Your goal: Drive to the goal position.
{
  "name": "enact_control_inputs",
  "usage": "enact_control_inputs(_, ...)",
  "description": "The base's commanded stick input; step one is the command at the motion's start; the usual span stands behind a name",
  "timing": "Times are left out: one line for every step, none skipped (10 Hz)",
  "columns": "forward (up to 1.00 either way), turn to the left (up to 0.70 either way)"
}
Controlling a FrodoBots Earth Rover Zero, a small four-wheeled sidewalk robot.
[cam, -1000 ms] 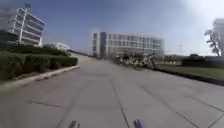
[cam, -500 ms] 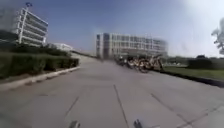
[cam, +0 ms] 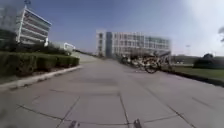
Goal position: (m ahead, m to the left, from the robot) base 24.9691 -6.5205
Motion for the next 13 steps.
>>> enact_control_inputs(1.0,0.0)
enact_control_inputs(1.0,0.03)
enact_control_inputs(1.0,-0.02)
enact_control_inputs(1.0,-0.27)
enact_control_inputs(1.0,-0.4)
enact_control_inputs(1.0,-0.4)
enact_control_inputs(1.0,-0.4)
enact_control_inputs(1.0,-0.4)
enact_control_inputs(1.0,-0.4)
enact_control_inputs(1.0,0.01)
enact_control_inputs(1.0,0.02)
enact_control_inputs(1.0,0.02)
enact_control_inputs(1.0,0.02)
